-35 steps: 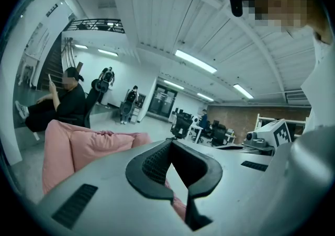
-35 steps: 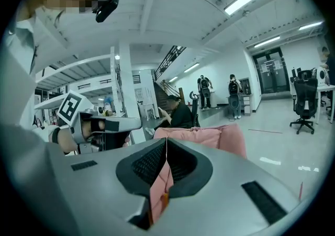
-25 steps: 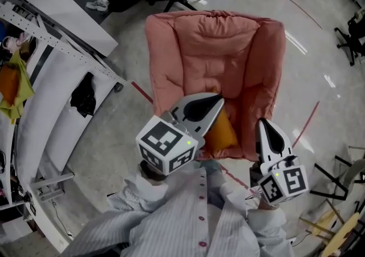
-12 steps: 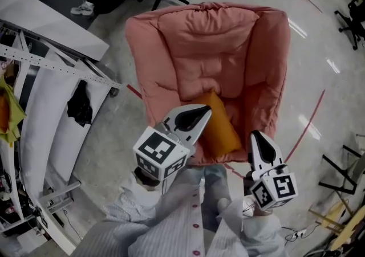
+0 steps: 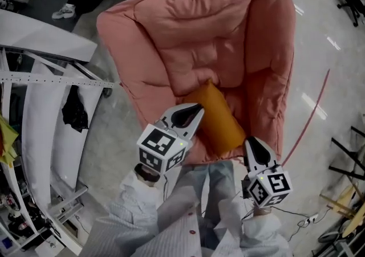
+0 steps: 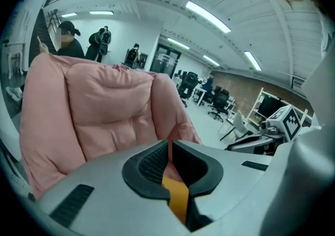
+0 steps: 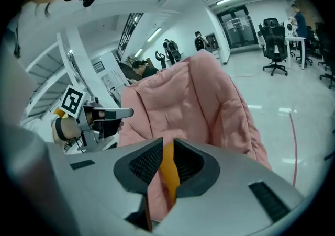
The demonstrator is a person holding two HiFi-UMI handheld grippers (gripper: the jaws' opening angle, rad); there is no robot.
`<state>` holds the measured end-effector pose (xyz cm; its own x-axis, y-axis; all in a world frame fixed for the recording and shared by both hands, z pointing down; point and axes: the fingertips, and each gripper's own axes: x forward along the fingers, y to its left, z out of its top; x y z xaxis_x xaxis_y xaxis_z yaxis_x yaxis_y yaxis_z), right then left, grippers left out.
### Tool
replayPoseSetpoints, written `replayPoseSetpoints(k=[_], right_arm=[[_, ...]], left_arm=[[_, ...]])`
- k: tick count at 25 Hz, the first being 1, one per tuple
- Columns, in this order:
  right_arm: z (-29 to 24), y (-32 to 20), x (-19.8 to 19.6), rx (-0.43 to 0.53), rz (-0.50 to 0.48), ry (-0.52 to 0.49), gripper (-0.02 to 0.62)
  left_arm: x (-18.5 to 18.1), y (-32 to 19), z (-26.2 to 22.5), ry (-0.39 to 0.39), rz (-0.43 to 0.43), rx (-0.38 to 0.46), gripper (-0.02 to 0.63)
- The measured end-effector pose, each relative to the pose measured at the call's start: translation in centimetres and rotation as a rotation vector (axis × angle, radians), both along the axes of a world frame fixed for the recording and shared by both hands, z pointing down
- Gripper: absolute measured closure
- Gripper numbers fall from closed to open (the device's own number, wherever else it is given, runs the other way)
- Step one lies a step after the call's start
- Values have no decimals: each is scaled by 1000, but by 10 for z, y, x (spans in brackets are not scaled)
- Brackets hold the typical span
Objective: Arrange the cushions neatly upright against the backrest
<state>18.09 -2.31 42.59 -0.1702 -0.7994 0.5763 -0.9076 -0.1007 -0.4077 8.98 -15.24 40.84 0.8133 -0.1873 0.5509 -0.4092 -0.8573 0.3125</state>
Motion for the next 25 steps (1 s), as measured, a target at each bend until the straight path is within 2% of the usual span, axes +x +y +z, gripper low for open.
replayPoseSetpoints(k=[4, 7, 10, 18, 25], right_arm=[[51, 16, 4, -86, 16, -9, 572], [87, 27, 10, -148, 28, -19, 526], [121, 34, 15, -199, 46, -33, 510], [190, 49, 25, -287, 71, -47, 461], [243, 75, 29, -380, 65, -60, 437]], left_arm=[[-6, 2, 49, -73, 25, -43, 531], [-13, 5, 79, -118, 26, -67, 515], [-22, 5, 108, -158, 24, -87, 493], [-28, 6, 172, -253, 26, -115, 427], [-43, -4, 228, -379, 10, -119, 353]])
